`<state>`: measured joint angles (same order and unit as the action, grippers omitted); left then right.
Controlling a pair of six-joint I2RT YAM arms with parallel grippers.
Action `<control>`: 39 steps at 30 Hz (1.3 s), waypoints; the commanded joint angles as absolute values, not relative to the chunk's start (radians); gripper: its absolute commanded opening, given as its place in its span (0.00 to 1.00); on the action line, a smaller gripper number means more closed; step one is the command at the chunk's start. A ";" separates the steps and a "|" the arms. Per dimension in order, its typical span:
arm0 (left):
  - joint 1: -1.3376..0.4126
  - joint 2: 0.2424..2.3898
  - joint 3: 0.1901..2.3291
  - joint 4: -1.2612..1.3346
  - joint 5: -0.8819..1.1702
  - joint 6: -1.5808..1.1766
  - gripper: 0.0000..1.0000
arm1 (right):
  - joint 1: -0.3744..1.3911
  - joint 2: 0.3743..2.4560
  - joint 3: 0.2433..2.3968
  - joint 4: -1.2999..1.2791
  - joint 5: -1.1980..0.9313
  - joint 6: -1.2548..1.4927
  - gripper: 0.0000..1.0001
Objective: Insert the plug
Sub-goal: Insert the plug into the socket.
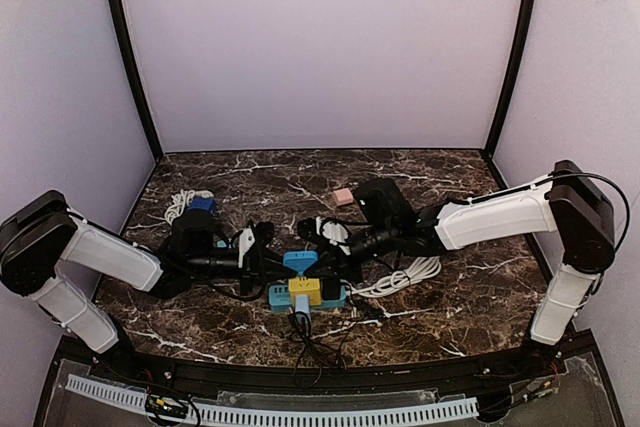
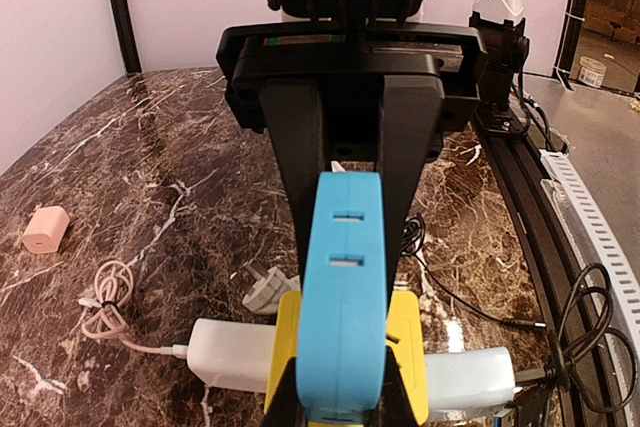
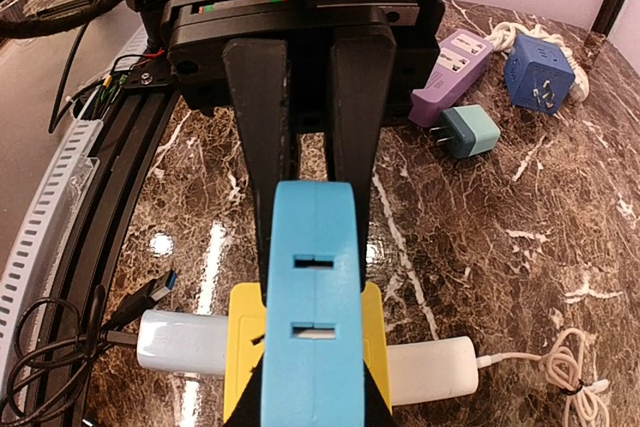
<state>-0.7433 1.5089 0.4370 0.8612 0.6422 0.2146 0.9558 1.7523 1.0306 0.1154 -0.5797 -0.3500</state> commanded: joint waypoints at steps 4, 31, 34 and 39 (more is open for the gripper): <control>-0.752 1.519 0.422 0.853 0.710 0.313 0.01 | 0.963 1.774 1.035 0.132 -0.558 -0.314 0.00; -0.780 1.539 0.404 0.805 0.717 0.322 0.01 | 0.995 1.739 0.936 0.166 -0.489 -0.275 0.00; -0.791 1.537 0.397 0.800 0.713 0.322 0.01 | 0.996 1.740 0.929 0.157 -0.489 -0.274 0.00; -0.799 1.549 0.402 0.765 0.671 0.332 0.01 | 0.995 1.740 0.925 0.125 -0.473 -0.277 0.00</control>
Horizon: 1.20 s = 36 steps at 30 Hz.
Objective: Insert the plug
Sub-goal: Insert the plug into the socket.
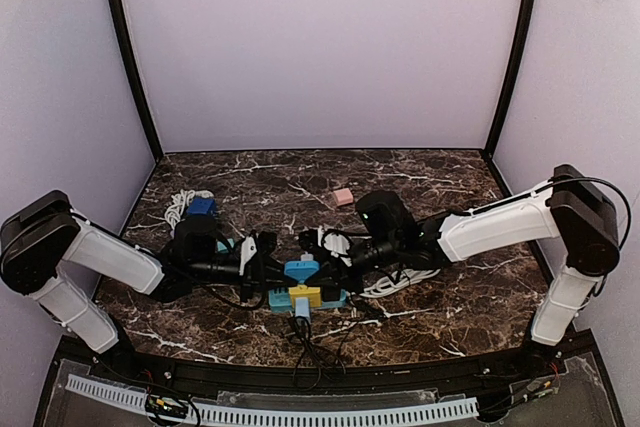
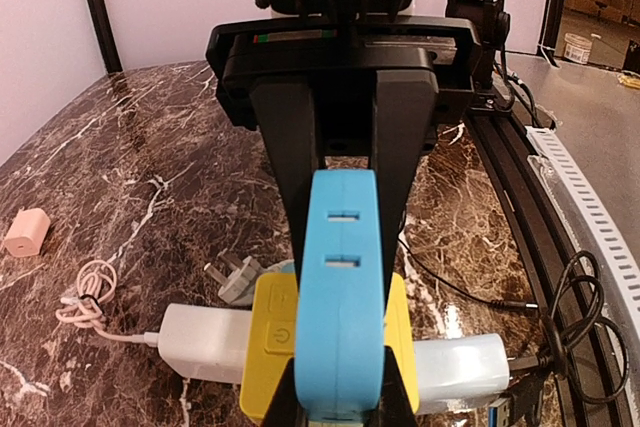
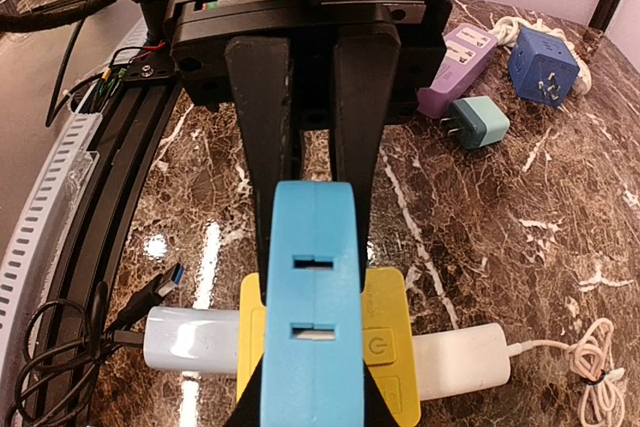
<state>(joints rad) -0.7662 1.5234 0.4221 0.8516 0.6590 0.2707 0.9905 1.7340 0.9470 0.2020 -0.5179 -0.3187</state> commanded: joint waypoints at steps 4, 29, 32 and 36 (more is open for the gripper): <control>-0.799 1.576 0.401 0.762 0.574 0.344 0.01 | 0.991 1.745 0.936 0.108 -0.468 -0.278 0.00; -0.804 1.405 0.432 0.605 0.589 0.438 0.70 | 1.022 1.741 0.968 0.061 -0.356 -0.302 0.50; -0.801 1.355 0.428 0.545 0.586 0.444 0.71 | 1.025 1.718 0.966 0.061 -0.350 -0.301 0.70; -0.796 1.281 0.434 0.465 0.567 0.479 0.73 | 1.025 1.667 0.944 0.064 -0.357 -0.327 0.87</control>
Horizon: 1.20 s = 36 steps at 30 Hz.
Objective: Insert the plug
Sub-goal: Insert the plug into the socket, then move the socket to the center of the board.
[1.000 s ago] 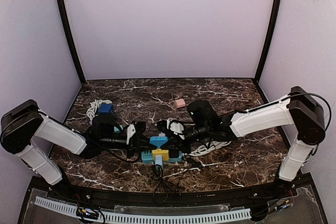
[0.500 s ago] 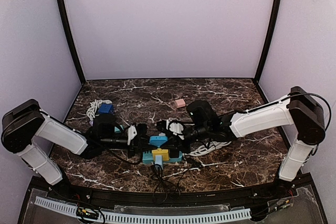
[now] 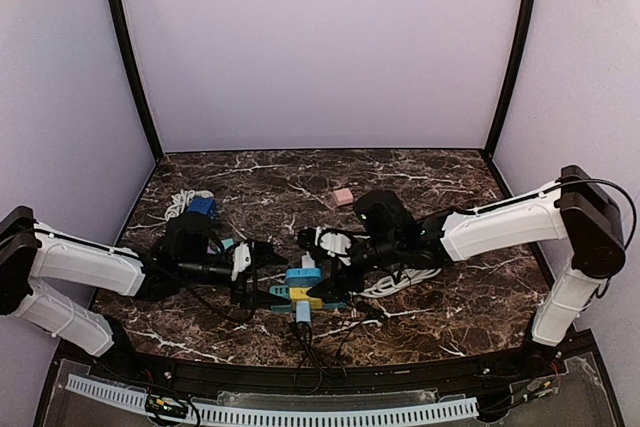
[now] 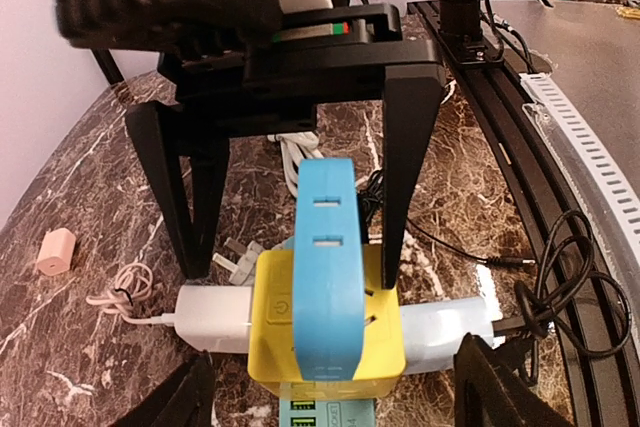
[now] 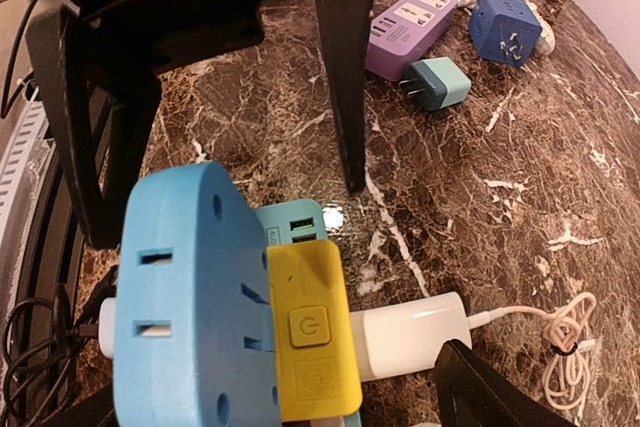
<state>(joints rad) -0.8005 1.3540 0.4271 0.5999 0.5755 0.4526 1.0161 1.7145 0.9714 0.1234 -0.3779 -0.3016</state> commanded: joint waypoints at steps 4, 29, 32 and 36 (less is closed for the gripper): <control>-0.785 1.213 0.441 0.377 0.520 0.489 0.74 | 1.023 1.651 0.925 0.062 -0.385 -0.384 0.88; -0.764 0.987 0.329 0.275 0.353 0.382 0.74 | 0.989 1.815 0.996 0.170 -0.489 -0.410 0.66; -0.762 0.986 0.327 0.277 0.347 0.383 0.74 | 0.984 1.830 1.010 0.170 -0.503 -0.408 0.61; -0.761 0.983 0.320 0.283 0.345 0.383 0.74 | 0.978 1.830 1.010 0.171 -0.516 -0.402 0.50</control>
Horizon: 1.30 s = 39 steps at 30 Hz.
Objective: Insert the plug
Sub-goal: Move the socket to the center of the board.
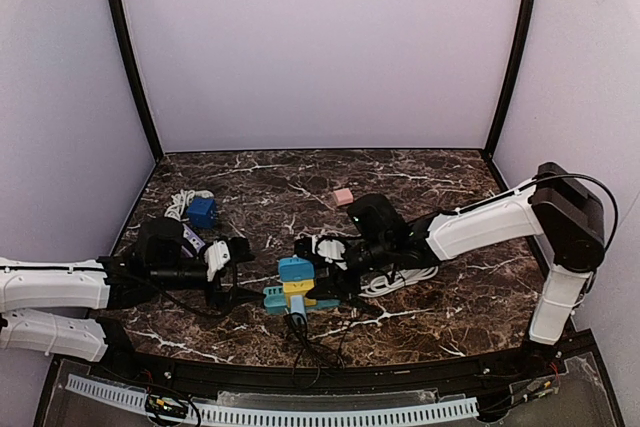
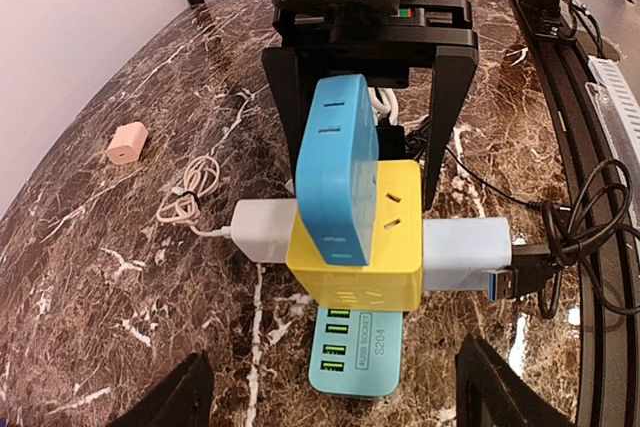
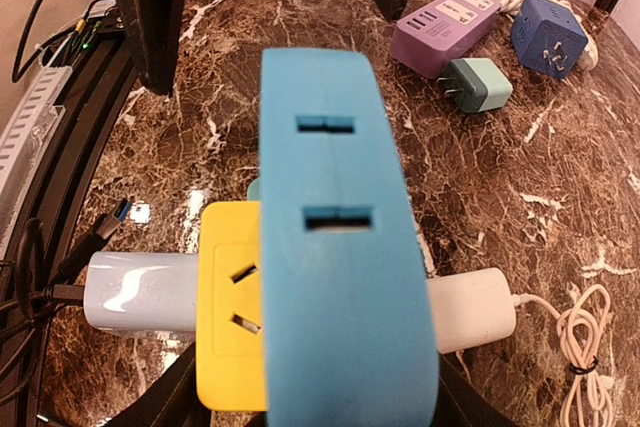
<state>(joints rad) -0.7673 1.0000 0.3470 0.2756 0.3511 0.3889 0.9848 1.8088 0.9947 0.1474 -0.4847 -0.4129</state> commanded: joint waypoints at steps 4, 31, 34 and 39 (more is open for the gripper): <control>-0.760 0.982 0.304 0.304 0.346 0.386 0.74 | 0.977 1.827 0.999 0.177 -0.513 -0.390 0.41; -0.757 0.949 0.255 0.378 0.338 0.373 0.73 | 0.810 1.527 0.688 0.112 -0.085 -0.056 0.00; -0.757 0.945 0.242 0.398 0.335 0.368 0.73 | 0.765 1.494 0.655 0.056 -0.042 -0.002 0.00; -0.756 0.924 0.229 0.431 0.283 0.302 0.73 | 0.682 1.452 0.642 0.005 0.094 0.147 0.00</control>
